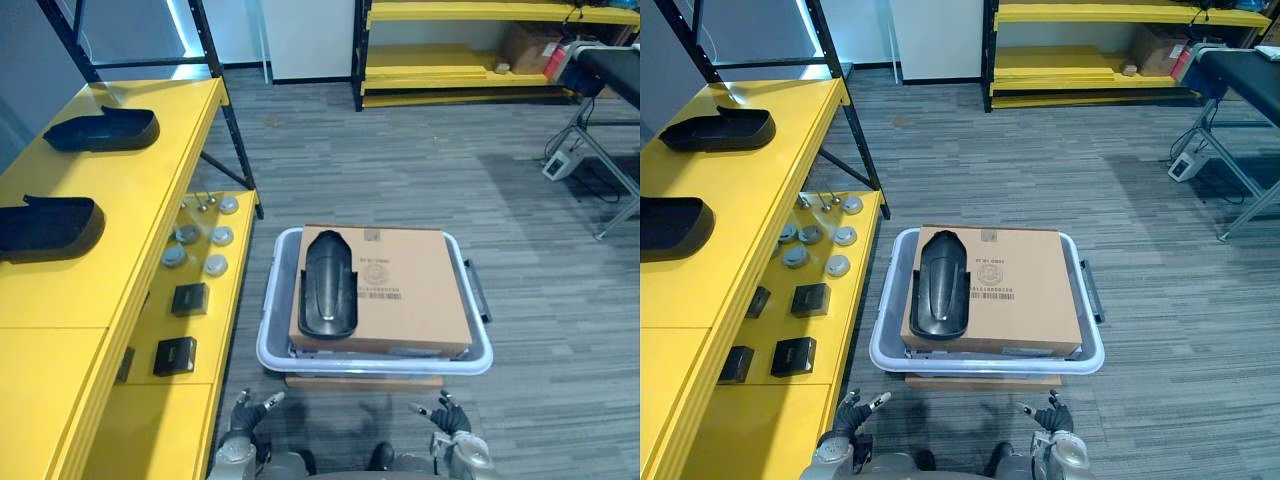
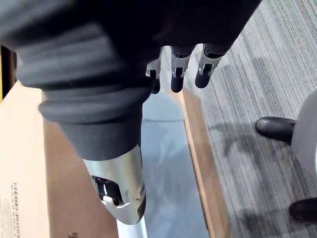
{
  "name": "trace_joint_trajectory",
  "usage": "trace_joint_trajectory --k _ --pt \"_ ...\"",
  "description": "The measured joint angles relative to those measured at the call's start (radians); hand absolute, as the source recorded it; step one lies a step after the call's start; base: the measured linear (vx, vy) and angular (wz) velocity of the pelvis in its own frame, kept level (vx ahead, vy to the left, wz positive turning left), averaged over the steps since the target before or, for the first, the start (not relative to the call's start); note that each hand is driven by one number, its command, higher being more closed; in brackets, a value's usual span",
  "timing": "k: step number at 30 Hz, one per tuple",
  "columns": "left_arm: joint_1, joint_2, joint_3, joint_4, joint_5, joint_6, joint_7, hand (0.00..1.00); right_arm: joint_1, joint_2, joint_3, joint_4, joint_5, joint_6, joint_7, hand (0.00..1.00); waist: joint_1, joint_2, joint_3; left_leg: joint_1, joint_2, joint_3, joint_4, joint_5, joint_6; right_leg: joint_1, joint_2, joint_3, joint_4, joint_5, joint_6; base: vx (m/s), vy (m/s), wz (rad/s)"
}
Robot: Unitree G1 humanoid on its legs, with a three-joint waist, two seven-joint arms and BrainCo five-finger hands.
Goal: Walk over and take plastic housings, then place them on the shelf
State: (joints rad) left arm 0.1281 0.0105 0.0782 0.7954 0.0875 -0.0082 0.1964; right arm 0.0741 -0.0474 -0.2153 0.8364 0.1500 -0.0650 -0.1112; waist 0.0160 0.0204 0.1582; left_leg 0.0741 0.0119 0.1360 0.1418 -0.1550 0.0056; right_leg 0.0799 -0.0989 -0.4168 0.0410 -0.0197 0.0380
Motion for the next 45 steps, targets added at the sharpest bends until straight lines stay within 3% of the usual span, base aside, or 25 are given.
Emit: trace_joint_trajectory --k 7,13,18,22,28,32,36,40,45 --pt "0.016 0.005 0.003 0.0 0.003 0.0 -0.001 0.0 0.002 0.001 -0.101 -0.064 0.017 -0.004 -0.023 0.0 0.0 -0.014 -0.003 0.011 -0.026 0.0 -0.007 0.002 0.003 0.037 -0.009 0.007 -0.065 0.032 0.014 0.04 0.07 0.02" --pt "0.045 0.014 0.004 -0.014 0.006 0.0 -0.002 0.0 0.001 -0.012 -0.186 -0.393 -0.013 -0.005 -0.079 0.0 -0.002 -0.033 -0.01 0.024 -0.033 -0.002 -0.069 0.023 0.025 0.035 -0.008 0.009 -0.078 0.043 0.022 -0.05 0.031 0.01" --pt "0.06 0.015 0.007 -0.031 0.008 -0.001 -0.004 0.0 -0.045 -0.028 -0.207 -0.583 -0.091 -0.017 -0.136 0.0 -0.002 -0.045 -0.016 0.013 -0.035 -0.026 -0.109 0.048 0.026 0.011 -0.006 0.001 -0.079 0.049 0.018 -0.06 -0.002 0.07" --pt "0.061 0.015 0.005 -0.038 0.016 -0.002 -0.015 0.0 -0.099 -0.038 -0.14 -0.66 -0.196 -0.017 -0.161 0.0 -0.001 -0.045 -0.016 -0.001 -0.037 -0.045 -0.127 0.066 0.026 -0.005 -0.006 -0.011 -0.084 0.056 0.013 -0.04 -0.001 0.09" --pt "0.059 0.014 0.003 -0.061 0.025 -0.007 -0.02 0.0 -0.2 -0.039 -0.052 -0.64 -0.388 0.033 -0.17 0.0 0.009 -0.037 0.008 -0.035 -0.05 -0.102 -0.127 0.083 0.035 -0.014 -0.01 -0.066 -0.099 0.062 0.015 0.01 0.018 0.27" --pt "0.045 0.013 -0.001 -0.083 0.035 -0.015 -0.02 0.0 -0.267 -0.039 -0.017 -0.552 -0.443 0.061 -0.175 0.0 0.047 -0.04 0.039 -0.062 -0.058 -0.127 -0.123 0.089 0.038 -0.02 -0.012 -0.095 -0.115 0.068 0.018 0.02 0.032 0.23" --pt "0.04 0.011 -0.006 -0.119 0.036 -0.025 -0.018 0.0 -0.37 -0.037 0.011 -0.44 -0.501 0.094 -0.19 0.0 0.059 -0.036 0.086 -0.103 -0.068 -0.163 -0.103 0.098 0.042 -0.034 -0.022 -0.117 -0.114 0.068 0.019 0.04 0.048 0.33" --pt "0.008 0.009 -0.01 -0.123 0.037 -0.034 -0.009 0.0 -0.444 -0.032 0.035 -0.355 -0.548 0.121 -0.214 0.0 0.1 -0.034 0.13 -0.135 -0.077 -0.168 -0.087 0.098 0.042 -0.053 -0.031 -0.123 -0.112 0.07 0.022 0.03 0.069 0.09" --pt "-0.011 0.006 -0.032 -0.139 0.034 -0.039 0.022 0.0 -0.537 -0.02 0.054 -0.238 -0.576 0.16 -0.22 0.0 0.108 -0.029 0.174 -0.181 -0.088 -0.185 -0.039 0.098 0.042 -0.076 -0.049 -0.127 -0.093 0.071 0.023 0.02 0.077 0.15"
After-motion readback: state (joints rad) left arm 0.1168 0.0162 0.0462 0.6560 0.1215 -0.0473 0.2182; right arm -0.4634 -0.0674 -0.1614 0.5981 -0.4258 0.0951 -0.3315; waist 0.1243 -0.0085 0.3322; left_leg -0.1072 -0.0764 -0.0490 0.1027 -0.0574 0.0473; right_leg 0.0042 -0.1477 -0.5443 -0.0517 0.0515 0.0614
